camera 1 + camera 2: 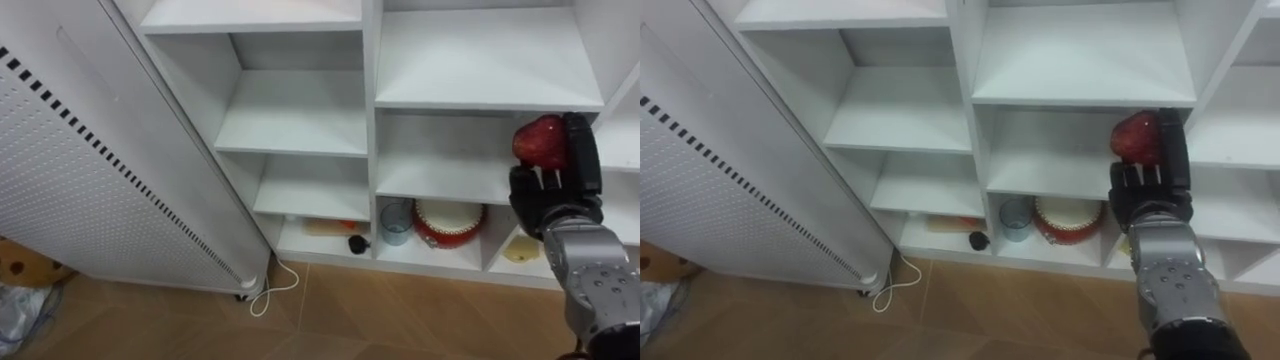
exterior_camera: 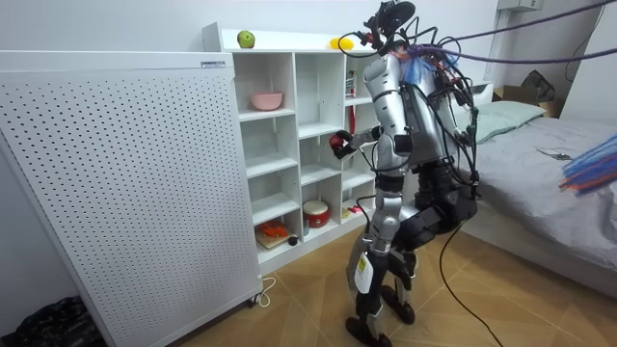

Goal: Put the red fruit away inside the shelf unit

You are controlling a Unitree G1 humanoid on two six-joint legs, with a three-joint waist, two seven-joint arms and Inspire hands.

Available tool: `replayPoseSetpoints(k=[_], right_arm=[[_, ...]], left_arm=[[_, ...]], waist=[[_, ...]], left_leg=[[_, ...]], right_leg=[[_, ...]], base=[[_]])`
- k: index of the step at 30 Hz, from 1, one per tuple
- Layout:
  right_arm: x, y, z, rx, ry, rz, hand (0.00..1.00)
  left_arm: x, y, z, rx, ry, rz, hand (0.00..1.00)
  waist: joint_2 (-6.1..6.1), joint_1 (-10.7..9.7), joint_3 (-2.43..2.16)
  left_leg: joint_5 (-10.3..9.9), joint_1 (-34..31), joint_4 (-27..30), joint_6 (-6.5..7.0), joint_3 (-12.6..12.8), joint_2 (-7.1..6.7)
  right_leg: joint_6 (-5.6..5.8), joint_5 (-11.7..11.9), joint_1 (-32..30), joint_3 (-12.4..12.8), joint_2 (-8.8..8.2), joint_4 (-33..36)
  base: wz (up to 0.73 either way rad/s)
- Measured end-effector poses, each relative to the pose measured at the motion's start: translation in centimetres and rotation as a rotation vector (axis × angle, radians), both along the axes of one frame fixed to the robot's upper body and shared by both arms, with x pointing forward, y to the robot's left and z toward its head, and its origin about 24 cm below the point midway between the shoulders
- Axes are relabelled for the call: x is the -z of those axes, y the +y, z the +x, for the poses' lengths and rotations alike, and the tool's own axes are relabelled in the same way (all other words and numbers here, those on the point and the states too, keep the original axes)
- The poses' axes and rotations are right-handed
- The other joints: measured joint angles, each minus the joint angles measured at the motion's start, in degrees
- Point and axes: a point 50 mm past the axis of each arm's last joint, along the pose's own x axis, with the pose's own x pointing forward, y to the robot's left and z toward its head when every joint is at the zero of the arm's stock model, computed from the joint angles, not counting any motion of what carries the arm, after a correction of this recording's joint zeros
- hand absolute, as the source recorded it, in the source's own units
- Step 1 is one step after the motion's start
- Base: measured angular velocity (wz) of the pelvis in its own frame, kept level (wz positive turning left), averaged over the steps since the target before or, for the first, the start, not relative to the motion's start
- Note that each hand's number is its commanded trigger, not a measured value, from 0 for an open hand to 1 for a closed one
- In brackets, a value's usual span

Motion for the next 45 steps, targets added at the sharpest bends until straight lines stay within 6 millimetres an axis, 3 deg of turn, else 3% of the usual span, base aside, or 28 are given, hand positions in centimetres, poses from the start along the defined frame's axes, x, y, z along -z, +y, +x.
replayPoseSetpoints(k=[16,22,35,39,41,45], right_arm=[[-0.3,0.2,0.0,0.007,0.011,0.025,0.0],[-0.7,0.2,0.0,0.002,-0.012,0.056,0.0],[0.1,-0.9,-0.2,0.019,0.006,0.102,0.0],[2.2,-2.0,-0.6,0.027,0.046,0.081,0.0],[4.5,-2.6,-1.4,0.022,0.082,0.067,0.0],[9.2,-3.6,-3.4,0.019,0.186,0.062,0.0]], left_arm=[[-0.1,-0.7,-0.3,0.037,-0.001,-0.026,0.0],[0.0,-0.5,-1.4,0.027,0.009,-0.015,0.0],[-0.1,-0.7,-1.2,0.029,-0.004,-0.02,0.0],[-0.2,-0.6,-1.1,0.023,0.004,-0.037,0.0],[-0.1,-0.3,-1.2,0.007,0.017,-0.045,0.0],[0.0,0.5,-1.4,-0.02,0.035,-0.034,0.0]], waist=[[0.05,2.5,0.02],[0.04,2.8,0.02],[0.12,2.7,0.18],[0.66,3.0,0.55],[1.03,3.0,0.93],[1.08,2.9,1.06]], left_leg=[[-0.4,-0.6,0.1,-0.57,0.0,0.25],[-0.4,-0.6,0.2,-0.71,0.0,0.31],[-1.7,1.3,0.9,-0.34,0.0,0.39],[-1.8,3.9,0.6,-0.41,-0.3,0.77],[-1.9,7.0,-0.8,-0.48,-0.4,0.68],[-1.7,12.8,-4.7,-0.77,-0.3,0.5]], right_leg=[[-0.6,-1.2,-0.7,-0.4,-0.19,0.9],[-0.51,-1.6,-0.6,-0.6,-0.25,1.0],[0.05,-2.1,1.6,-0.6,-0.28,1.0],[0.25,-2.2,4.8,-1.1,0.16,-0.1],[0.54,-2.3,8.0,-1.5,0.27,-1.5],[0.96,-2.1,13.9,-2.3,0.65,-5.0]], base=[[0.02],[0.0],[0.0],[-0.03],[0.0],[0.02]])
